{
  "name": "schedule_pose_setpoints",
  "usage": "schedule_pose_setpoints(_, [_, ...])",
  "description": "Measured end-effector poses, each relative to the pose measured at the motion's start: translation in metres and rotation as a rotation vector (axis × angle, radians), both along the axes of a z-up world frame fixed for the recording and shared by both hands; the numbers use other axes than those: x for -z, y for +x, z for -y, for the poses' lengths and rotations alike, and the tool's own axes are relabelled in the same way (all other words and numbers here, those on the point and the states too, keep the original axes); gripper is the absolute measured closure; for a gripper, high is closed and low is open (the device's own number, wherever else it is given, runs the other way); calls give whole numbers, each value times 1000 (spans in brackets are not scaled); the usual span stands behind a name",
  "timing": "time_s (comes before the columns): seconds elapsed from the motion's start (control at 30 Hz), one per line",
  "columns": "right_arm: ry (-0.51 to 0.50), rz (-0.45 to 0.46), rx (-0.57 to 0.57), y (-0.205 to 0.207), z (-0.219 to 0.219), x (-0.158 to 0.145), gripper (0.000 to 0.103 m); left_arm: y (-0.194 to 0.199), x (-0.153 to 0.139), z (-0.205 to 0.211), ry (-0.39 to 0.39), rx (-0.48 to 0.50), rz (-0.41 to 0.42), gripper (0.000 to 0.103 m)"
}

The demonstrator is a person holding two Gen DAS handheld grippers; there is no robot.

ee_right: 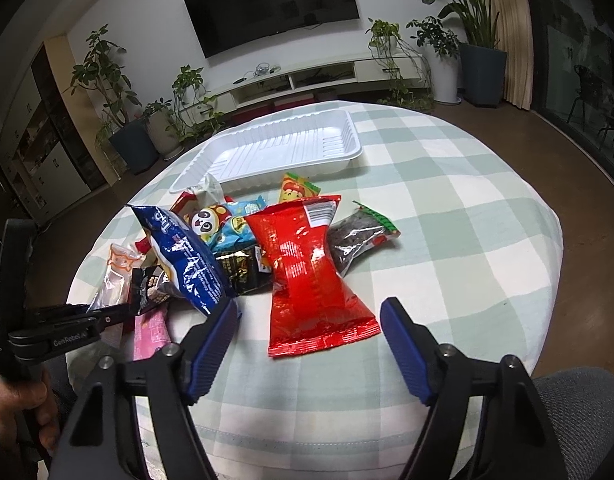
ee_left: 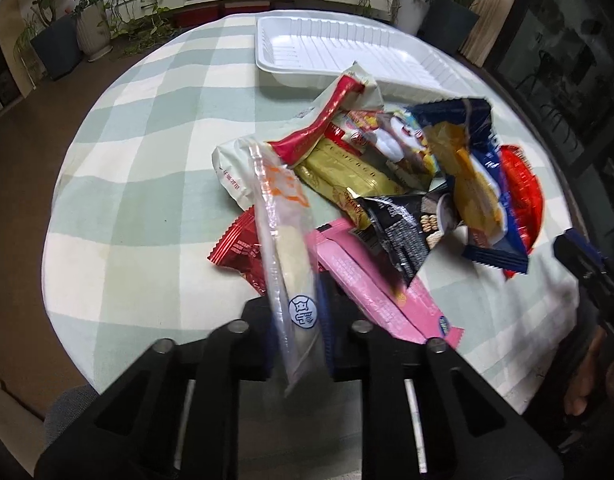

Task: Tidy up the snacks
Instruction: 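Grasp the white-and-orange wrapped bar with the left tool while the right tool approaches the blue packet, then grasp the blue packet with the right tool while the left tool lifts the white bar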

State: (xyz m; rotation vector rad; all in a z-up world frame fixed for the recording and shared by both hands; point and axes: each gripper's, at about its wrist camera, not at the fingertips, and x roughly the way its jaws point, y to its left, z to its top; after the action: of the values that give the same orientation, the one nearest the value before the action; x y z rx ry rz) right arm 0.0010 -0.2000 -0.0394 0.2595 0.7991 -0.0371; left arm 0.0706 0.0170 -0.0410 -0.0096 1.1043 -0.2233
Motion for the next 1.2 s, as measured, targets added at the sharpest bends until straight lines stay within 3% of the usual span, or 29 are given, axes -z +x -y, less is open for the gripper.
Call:
schedule_pose_setpoints(0.4, [2,0,-50,0,-12,-5,30,-22,-13,-27,-140,-26,37,90])
schedule_pose_setpoints(0.63, [-47,8,-113,12,-26,-14,34,-36,-23,-57,-249,-51,69,90])
schedule_pose_setpoints(0.8, [-98,-12,-206,35,-46,-19,42,-42,-25,-64,-281,-53,86,90])
schedule_pose_setpoints(1.0, [-134,-66,-333,56,-73,-9,42,-45,-23,-64,-306,-36,92,90])
schedule_pose_setpoints(1.2, [-149,-112,-361,63,-81,5,52,-46,-19,-60,-322,-23,83,90])
